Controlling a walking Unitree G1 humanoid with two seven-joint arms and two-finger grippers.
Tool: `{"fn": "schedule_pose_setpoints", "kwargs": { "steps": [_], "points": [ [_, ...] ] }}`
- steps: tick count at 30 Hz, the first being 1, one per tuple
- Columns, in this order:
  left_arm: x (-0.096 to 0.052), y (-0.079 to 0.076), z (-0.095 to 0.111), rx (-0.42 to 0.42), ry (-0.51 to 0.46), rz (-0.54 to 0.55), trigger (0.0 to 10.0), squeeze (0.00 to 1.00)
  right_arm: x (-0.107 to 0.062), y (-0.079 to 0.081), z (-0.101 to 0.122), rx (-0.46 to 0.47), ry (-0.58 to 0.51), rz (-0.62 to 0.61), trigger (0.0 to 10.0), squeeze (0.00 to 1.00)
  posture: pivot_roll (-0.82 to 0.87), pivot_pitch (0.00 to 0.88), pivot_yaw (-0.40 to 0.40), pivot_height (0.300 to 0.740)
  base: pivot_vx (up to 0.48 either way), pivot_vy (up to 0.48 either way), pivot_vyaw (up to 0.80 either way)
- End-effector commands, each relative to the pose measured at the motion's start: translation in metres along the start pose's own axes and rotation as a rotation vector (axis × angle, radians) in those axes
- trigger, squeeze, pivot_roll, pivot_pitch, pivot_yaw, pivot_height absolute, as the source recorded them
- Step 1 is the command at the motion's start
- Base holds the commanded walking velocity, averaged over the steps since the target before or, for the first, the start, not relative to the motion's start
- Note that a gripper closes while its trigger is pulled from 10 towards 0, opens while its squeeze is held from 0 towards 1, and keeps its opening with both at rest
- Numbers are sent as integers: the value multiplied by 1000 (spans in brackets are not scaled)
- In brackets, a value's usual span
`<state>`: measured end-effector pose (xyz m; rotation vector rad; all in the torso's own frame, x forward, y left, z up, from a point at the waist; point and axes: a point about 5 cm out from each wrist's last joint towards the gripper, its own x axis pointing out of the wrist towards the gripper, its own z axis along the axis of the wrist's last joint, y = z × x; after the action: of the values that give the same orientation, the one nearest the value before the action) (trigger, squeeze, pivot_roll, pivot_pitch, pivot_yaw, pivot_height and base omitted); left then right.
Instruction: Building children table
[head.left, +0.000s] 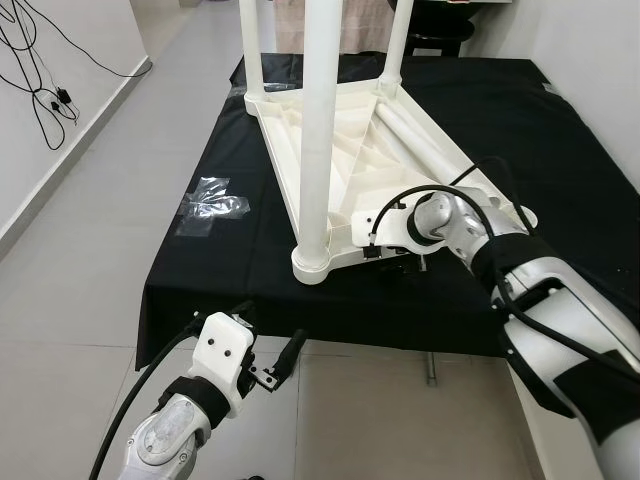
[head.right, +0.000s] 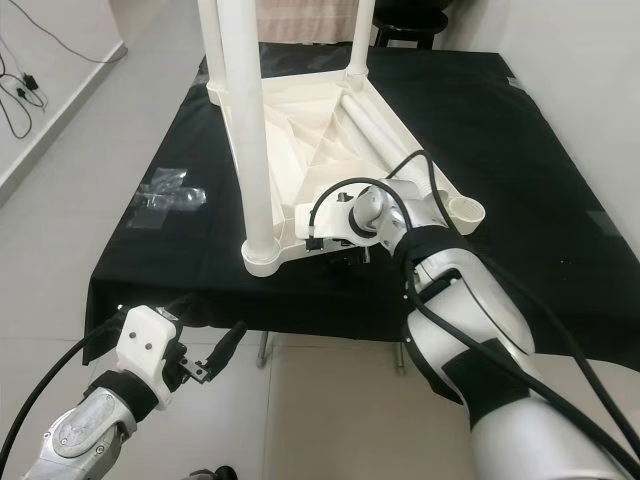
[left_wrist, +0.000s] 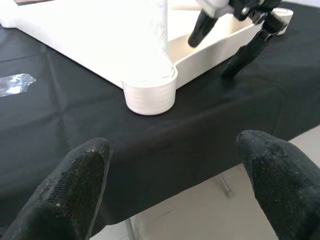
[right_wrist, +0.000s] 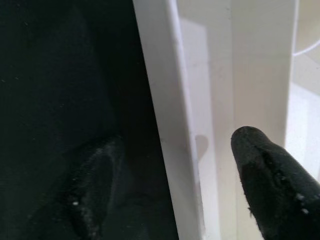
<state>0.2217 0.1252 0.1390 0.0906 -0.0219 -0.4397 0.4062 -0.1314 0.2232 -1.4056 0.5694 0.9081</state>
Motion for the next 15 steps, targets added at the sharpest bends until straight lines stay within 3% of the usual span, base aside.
{"fn": "schedule_pose_setpoints", "kwargs": {
  "steps": [1,2,4,12,14,15],
  "points": [
    [-2,-3,0,-13,7,-5,10000,0,8,11,-5,15,39,64,0,0,51,212,-64,740,0,0,0],
    [-2,-4,1,-17,5,-4,10000,0,11,10,6,86,-20,55,0,0,53,218,-68,740,0,0,0],
    [-3,-5,2,-20,3,-2,10000,0,12,8,14,138,-63,46,0,0,56,223,-71,740,0,0,0],
    [-6,-9,3,-32,2,3,10000,0,11,6,33,255,-186,93,0,0,59,237,-83,740,0,0,0],
    [-6,-9,4,-35,2,3,10000,0,9,4,39,297,-245,97,0,0,61,241,-91,740,0,0,0],
    [-7,-10,4,-40,3,4,10000,0,5,-2,51,391,-364,89,0,0,64,241,-92,740,0,0,0]
  ]
}}
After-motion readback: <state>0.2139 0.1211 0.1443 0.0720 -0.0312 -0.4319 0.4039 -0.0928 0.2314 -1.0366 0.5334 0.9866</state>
